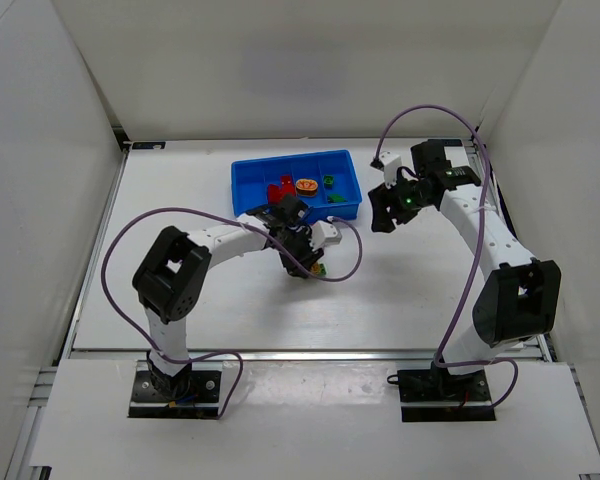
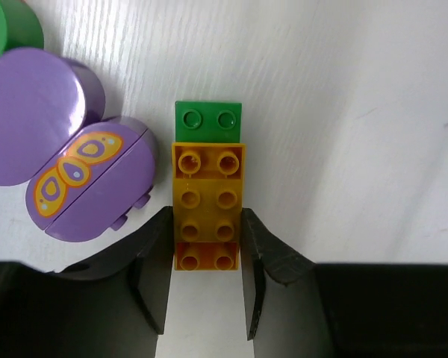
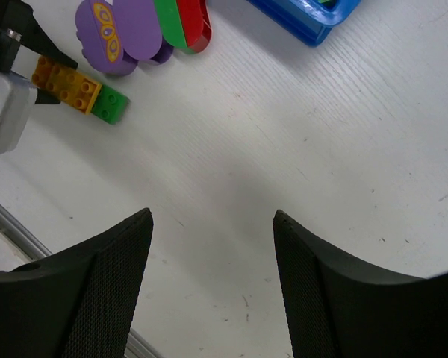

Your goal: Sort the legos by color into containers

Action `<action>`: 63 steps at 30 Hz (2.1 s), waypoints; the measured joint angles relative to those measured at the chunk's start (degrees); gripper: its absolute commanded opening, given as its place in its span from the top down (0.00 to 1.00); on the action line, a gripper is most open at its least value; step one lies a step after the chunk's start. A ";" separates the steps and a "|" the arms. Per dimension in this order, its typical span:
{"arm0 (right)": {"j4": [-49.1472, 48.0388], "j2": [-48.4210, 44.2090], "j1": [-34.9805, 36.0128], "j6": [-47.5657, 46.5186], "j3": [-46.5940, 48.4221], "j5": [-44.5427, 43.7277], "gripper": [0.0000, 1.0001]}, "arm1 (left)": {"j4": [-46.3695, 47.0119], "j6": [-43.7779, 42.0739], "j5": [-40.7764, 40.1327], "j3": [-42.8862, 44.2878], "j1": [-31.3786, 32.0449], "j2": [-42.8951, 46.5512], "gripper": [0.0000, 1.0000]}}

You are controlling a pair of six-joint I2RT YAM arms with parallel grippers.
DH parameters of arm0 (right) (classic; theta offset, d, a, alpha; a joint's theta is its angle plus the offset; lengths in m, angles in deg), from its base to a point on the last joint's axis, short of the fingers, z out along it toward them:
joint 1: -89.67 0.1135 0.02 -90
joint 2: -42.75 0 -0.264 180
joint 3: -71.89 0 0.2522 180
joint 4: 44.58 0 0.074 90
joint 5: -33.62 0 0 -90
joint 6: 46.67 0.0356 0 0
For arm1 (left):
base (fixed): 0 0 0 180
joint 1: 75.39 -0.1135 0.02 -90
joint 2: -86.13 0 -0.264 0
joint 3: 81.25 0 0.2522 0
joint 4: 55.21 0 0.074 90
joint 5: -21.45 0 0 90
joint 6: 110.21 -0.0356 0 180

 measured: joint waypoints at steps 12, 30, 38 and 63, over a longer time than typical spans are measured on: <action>0.26 4.72 -5.77 6.16 4.94 24.98 0.27 | 4.42 28.06 30.23 6.16 -10.93 7.04 0.88; -13.11 9.88 -7.76 25.99 5.01 58.27 0.28 | 26.32 56.46 51.30 4.00 -15.93 5.44 0.88; -14.27 10.84 -5.53 27.39 5.01 58.36 0.28 | 27.19 58.23 52.00 7.32 -15.50 3.52 0.88; -14.40 12.87 -1.46 26.84 7.19 57.48 0.28 | 28.24 58.36 52.00 9.81 -14.29 0.76 0.88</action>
